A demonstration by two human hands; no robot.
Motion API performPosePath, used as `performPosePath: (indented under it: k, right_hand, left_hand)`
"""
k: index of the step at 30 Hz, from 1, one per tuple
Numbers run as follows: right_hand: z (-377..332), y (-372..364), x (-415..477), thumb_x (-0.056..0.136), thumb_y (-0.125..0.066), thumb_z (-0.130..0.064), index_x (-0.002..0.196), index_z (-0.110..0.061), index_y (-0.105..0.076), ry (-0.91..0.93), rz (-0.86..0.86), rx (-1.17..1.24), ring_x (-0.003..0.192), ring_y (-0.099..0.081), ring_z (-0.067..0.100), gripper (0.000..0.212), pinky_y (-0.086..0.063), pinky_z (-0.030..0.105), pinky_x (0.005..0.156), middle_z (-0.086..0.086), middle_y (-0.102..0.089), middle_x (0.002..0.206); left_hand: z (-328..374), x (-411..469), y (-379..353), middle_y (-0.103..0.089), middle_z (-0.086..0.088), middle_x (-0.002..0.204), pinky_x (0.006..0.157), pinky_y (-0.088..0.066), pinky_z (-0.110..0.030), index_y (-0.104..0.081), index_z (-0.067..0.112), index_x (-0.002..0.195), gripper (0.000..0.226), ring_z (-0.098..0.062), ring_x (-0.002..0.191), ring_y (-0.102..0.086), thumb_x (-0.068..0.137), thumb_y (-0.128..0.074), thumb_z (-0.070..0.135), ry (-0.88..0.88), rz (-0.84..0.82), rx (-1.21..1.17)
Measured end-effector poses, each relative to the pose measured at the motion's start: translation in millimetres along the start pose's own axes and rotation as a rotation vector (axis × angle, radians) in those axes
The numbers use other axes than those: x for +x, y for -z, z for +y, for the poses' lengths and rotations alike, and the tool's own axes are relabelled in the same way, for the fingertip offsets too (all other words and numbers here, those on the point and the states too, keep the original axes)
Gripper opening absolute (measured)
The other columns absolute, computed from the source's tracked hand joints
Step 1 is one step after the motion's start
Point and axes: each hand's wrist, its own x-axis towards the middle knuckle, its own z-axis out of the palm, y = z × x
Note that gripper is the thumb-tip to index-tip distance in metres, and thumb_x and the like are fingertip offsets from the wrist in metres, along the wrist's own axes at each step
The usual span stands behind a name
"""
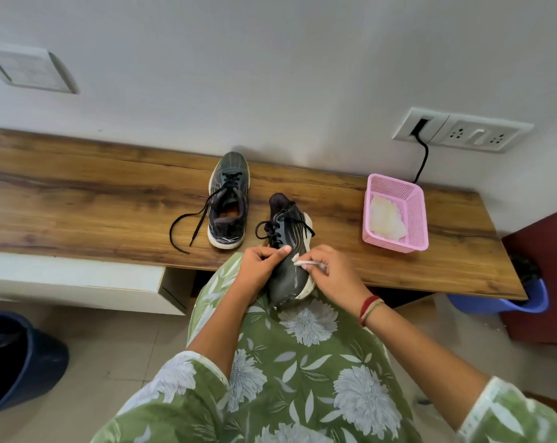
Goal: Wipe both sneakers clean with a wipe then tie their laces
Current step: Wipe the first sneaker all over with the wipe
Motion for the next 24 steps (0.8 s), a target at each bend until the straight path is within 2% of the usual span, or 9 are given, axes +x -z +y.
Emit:
performPosePath:
  k: [5, 8, 10, 13, 15, 18, 20, 22, 24]
  right_hand:
    - [-5, 10, -17, 0.088, -0.057, -0.012, 0.094, -0.022, -0.071, 0.125, -0.157, 0.007, 0.083, -0.053, 0.0, 0.018, -0.042, 0.014, 0.074, -0.009, -0.06, 0.094]
    - [-6, 19, 1, 0.09, -0.054, -0.016, 0.096, -0.024, -0.069, 0.096, -0.055, -0.057, 0.08, -0.048, -0.002, 0.018, -0.046, 0.023, 0.074, -0.012, -0.055, 0.091]
    - [-7, 18, 6, 0.091, -0.053, -0.016, 0.098, -0.023, -0.069, 0.101, -0.045, -0.113, 0.076, -0.045, -0.005, 0.018, -0.044, 0.023, 0.071, -0.012, -0.052, 0.091]
    - [-11, 11, -9, 0.091, -0.053, -0.012, 0.099, -0.019, -0.069, 0.188, -0.132, -0.15, 0.069, -0.042, -0.006, 0.019, -0.035, 0.015, 0.062, -0.007, -0.054, 0.092]
    - [-12, 12, -24, 0.09, -0.054, -0.011, 0.1, -0.019, -0.069, 0.257, -0.16, -0.175, 0.073, -0.044, -0.005, 0.02, -0.035, 0.012, 0.064, -0.006, -0.055, 0.093]
    - [-14, 21, -26, 0.09, -0.054, -0.012, 0.099, -0.021, -0.069, 0.301, -0.204, -0.202, 0.076, -0.044, -0.005, 0.02, -0.034, 0.009, 0.065, -0.01, -0.055, 0.092]
    - [-13, 22, -13, 0.092, -0.052, -0.014, 0.1, -0.021, -0.068, 0.226, -0.116, -0.167, 0.069, -0.041, -0.008, 0.019, -0.032, 0.01, 0.06, -0.011, -0.053, 0.092]
    - [-11, 19, -2, 0.092, -0.051, -0.015, 0.101, -0.021, -0.068, 0.175, -0.011, -0.162, 0.068, -0.04, -0.007, 0.019, -0.031, 0.012, 0.061, -0.008, -0.054, 0.093]
    - [-10, 11, -4, 0.092, -0.051, -0.013, 0.101, -0.02, -0.067, 0.201, -0.05, -0.197, 0.068, -0.039, -0.008, 0.02, -0.031, 0.013, 0.062, -0.007, -0.054, 0.094]
  left_hand:
    - [-4, 1, -3, -0.054, -0.014, 0.066, 0.054, -0.036, -0.025, -0.058, -0.024, 0.074, 0.046, -0.022, 0.062, -0.043, 0.085, -0.07, 0.02, 0.01, -0.018, -0.008]
    - [-4, 4, 0, -0.054, -0.014, 0.065, 0.056, -0.037, -0.028, -0.062, -0.015, 0.068, 0.042, -0.023, 0.061, -0.044, 0.084, -0.071, 0.023, 0.049, -0.024, -0.049]
    - [-5, 4, 3, -0.052, -0.012, 0.062, 0.056, -0.036, -0.029, -0.063, -0.004, 0.059, 0.039, -0.022, 0.06, -0.043, 0.081, -0.073, 0.026, 0.064, -0.02, -0.073]
    - [-7, 3, 4, -0.042, -0.014, 0.065, 0.055, -0.029, -0.03, -0.048, -0.016, 0.06, 0.058, -0.024, 0.059, -0.032, 0.078, -0.075, 0.031, 0.053, -0.035, -0.119]
    - [-7, 2, 2, -0.042, -0.014, 0.066, 0.054, -0.028, -0.03, -0.043, -0.02, 0.06, 0.064, -0.024, 0.059, -0.03, 0.078, -0.075, 0.033, 0.038, -0.042, -0.107]
    - [-7, 4, 0, -0.045, -0.009, 0.057, 0.053, -0.031, -0.028, -0.053, -0.013, 0.059, 0.047, -0.02, 0.053, -0.035, 0.084, -0.071, 0.023, 0.05, -0.031, -0.082]
    - [-6, 4, 1, -0.051, -0.009, 0.058, 0.052, -0.036, -0.026, -0.059, -0.012, 0.062, 0.041, -0.019, 0.054, -0.041, 0.085, -0.07, 0.02, 0.065, -0.021, -0.09]
    - [-8, 6, 3, -0.05, -0.009, 0.059, 0.05, -0.036, -0.025, -0.059, -0.011, 0.062, 0.04, -0.019, 0.055, -0.04, 0.085, -0.07, 0.02, 0.067, -0.013, -0.103]
    - [-8, 5, 4, -0.047, -0.012, 0.064, 0.053, -0.034, -0.028, -0.054, -0.02, 0.067, 0.049, -0.021, 0.057, -0.037, 0.084, -0.071, 0.023, 0.06, -0.012, -0.124]
